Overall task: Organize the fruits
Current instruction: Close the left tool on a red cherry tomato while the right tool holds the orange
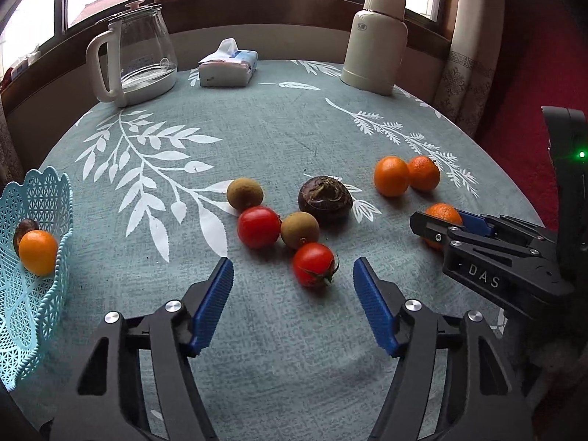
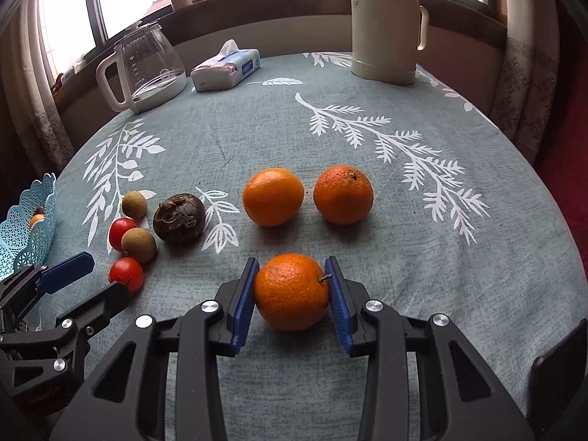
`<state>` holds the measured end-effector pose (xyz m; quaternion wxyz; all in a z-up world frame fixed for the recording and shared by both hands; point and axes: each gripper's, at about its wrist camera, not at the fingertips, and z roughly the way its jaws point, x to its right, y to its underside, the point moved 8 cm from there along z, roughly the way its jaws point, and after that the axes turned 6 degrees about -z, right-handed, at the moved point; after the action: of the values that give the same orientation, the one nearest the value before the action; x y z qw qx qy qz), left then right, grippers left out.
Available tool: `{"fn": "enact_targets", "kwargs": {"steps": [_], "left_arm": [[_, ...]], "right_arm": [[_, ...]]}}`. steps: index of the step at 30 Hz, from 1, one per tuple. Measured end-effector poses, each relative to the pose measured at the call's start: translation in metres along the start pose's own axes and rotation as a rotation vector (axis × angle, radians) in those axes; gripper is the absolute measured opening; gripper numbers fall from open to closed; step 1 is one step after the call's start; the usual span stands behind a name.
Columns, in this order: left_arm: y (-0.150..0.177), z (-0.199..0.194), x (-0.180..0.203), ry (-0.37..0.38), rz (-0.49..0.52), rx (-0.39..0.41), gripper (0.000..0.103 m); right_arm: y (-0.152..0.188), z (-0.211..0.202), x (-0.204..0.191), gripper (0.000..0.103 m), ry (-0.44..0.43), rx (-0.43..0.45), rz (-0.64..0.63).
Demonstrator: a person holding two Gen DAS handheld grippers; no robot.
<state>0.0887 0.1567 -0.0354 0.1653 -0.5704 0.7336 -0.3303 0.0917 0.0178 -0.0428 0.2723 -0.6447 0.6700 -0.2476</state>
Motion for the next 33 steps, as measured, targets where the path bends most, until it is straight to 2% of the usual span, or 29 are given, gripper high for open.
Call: {"fn": "enact_targets", "kwargs": {"steps": [4, 9, 14, 33], "left_arm": [[0.0016, 0.0064, -0.0006, 0.017, -0.013, -0.025, 0.044], [0.0018, 0.0068, 0.0012, 0.041, -0.013, -0.03, 0.038], [0.0021, 0.0041, 0.0054, 0.055, -0.003, -0.024, 0.027], [-0.0008, 0.0096, 0.0079, 0.072, -0.039, -0.041, 0.026]], "right_arm": [[0.0009, 0.0003, -0.0015, 0.037, 0.003, -0.001, -0.003], [0.0009, 0.0029, -0.002, 0.037, -0.001, -0.01, 0.0], [0.0017, 0.0039, -0.0011, 0.037, -0.006, -0.014, 0.005], [0.0038, 0.0064, -0.0021, 0.038, 0.001, -0.022, -0.004]]}}
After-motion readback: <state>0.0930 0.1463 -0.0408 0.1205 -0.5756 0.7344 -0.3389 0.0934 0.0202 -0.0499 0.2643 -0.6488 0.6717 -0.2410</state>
